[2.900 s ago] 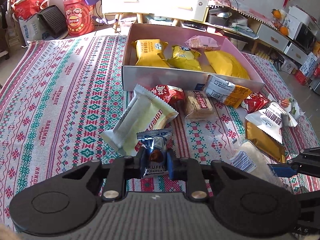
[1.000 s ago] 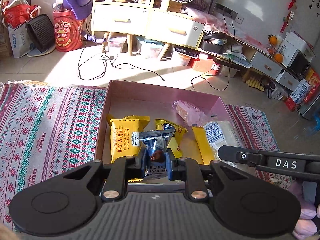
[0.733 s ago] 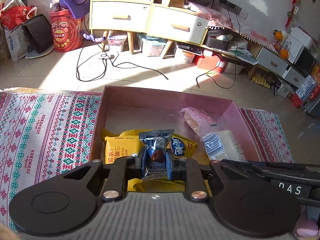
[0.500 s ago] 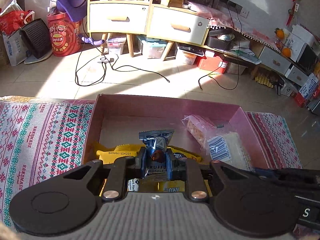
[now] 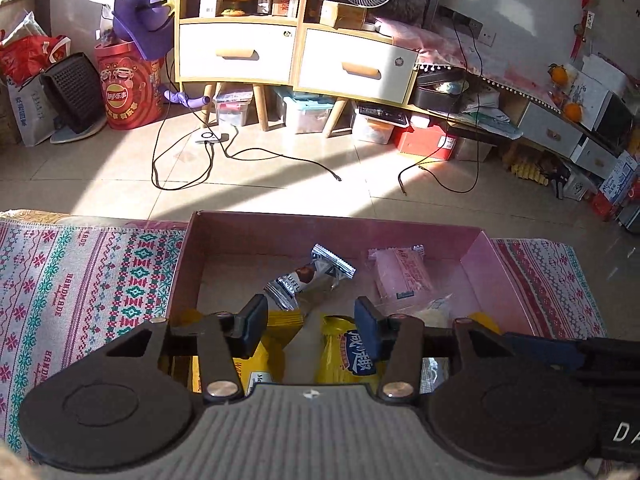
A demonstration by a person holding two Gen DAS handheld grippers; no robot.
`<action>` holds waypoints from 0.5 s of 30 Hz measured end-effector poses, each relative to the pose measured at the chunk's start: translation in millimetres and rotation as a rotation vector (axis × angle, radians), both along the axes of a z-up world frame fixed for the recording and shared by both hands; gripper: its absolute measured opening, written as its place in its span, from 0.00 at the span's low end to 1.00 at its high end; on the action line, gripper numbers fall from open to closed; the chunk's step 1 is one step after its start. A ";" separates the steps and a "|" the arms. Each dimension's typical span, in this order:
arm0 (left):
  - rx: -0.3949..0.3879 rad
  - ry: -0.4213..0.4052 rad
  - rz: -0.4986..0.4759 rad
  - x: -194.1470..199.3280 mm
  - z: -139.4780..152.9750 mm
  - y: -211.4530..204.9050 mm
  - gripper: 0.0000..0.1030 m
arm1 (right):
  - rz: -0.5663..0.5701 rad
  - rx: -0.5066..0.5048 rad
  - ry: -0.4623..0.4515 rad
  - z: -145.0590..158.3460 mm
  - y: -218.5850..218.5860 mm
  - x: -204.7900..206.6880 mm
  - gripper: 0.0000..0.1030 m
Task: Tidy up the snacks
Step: 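Open both grippers to drop the truffle pack and bread pack into the box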
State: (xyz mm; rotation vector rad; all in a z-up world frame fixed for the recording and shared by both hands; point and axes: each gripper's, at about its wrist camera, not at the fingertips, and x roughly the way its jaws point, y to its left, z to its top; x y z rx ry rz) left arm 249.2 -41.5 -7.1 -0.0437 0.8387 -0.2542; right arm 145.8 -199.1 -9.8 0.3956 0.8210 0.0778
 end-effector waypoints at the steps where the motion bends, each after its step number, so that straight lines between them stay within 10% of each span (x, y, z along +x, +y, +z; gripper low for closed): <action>1: -0.004 -0.001 -0.001 -1.2 1.3 0.3 0.56 | -0.004 0.000 0.000 0.5 -0.5 -0.8 0.44; 15: -0.017 0.005 -0.027 -36.2 13.5 11.5 0.67 | 0.006 -0.046 -0.023 19.1 3.6 -30.6 0.65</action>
